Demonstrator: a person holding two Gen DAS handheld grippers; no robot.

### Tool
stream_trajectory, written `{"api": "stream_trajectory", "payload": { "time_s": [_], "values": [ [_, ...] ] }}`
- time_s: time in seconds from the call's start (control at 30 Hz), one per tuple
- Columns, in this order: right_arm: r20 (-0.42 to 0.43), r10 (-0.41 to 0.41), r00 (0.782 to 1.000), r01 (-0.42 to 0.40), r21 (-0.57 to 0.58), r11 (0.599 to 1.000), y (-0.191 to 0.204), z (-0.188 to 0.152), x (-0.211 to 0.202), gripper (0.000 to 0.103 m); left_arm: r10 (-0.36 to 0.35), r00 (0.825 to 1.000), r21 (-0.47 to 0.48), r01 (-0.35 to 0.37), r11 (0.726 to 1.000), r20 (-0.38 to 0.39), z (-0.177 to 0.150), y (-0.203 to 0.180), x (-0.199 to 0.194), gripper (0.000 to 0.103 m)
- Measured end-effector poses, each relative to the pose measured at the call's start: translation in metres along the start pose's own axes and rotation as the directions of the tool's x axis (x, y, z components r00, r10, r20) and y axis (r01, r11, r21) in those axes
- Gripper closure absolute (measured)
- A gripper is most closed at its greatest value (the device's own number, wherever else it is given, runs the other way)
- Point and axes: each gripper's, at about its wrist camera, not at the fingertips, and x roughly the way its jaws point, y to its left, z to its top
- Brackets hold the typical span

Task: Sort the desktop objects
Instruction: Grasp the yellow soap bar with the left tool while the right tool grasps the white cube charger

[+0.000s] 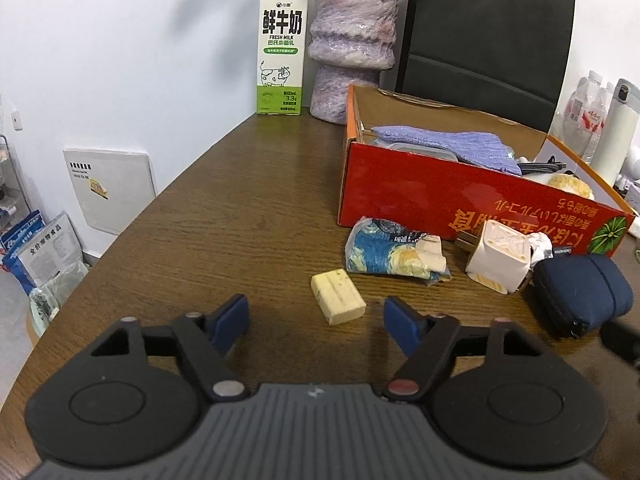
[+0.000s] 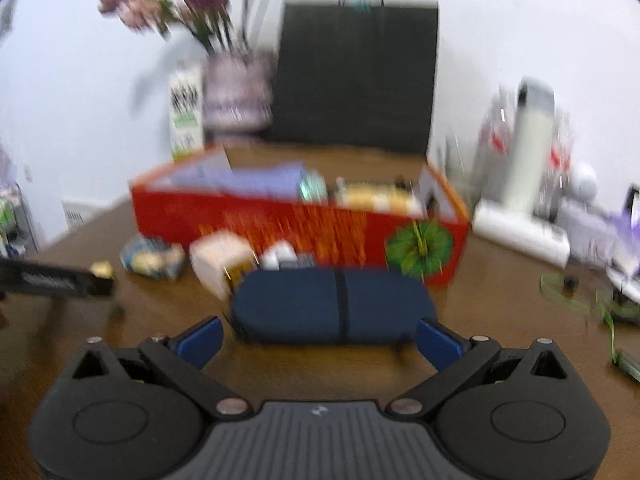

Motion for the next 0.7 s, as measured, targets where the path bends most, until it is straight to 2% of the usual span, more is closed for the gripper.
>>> {"api": "stream_trajectory", "payload": {
  "time_s": [0.07, 0.13, 0.23, 0.37, 0.47, 0.57, 0.63, 0.7],
  "values": [
    [0.03, 0.019, 0.999, -0.019, -0.021, 1.0, 0.007, 0.008, 0.003, 0.0, -0.009, 1.0, -0.005, 0.009, 1.0, 0.003, 0.002, -0.003, 0.001, 0.053],
    [0.035, 0.044, 0.998, -0.043, -0.034, 0.999, 0.016, 0.016, 0.013, 0.002, -0.009, 1.0, -0.003, 0.009, 1.0, 0.0, 0.004, -0.006, 0.002, 0.064],
    [0.023, 0.087, 0.996, -0.086, -0.043, 0.995, 0.03, 0.027, 0.032, 0.011, -0.007, 1.0, 0.018, 0.007, 1.0, -0.003, 0.003, -0.007, 0.002, 0.081],
    [-0.016, 0.104, 0.994, -0.105, -0.09, 0.99, 0.044, 0.039, 0.061, 0.015, -0.048, 0.999, -0.016, 0.047, 0.999, -0.011, 0.005, 0.001, 0.002, 0.081],
    [-0.064, 0.139, 0.988, -0.146, -0.124, 0.982, 0.048, 0.045, 0.079, 0.022, -0.078, 0.997, -0.057, 0.077, 0.995, -0.021, 0.008, 0.009, 0.003, 0.081],
    [-0.106, 0.155, 0.982, -0.17, -0.154, 0.973, 0.05, 0.048, 0.096, 0.033, -0.086, 0.996, -0.073, 0.084, 0.994, -0.023, 0.009, 0.013, 0.004, 0.081],
    [-0.141, 0.174, 0.975, -0.198, -0.175, 0.965, 0.052, 0.046, 0.103, 0.034, -0.089, 0.996, -0.076, 0.087, 0.993, -0.024, 0.01, 0.013, 0.004, 0.081],
    [-0.172, 0.173, 0.97, -0.205, -0.193, 0.959, 0.056, 0.044, 0.109, 0.04, -0.09, 0.996, -0.075, 0.088, 0.993, -0.024, 0.009, 0.013, 0.004, 0.081]
  ]
}}
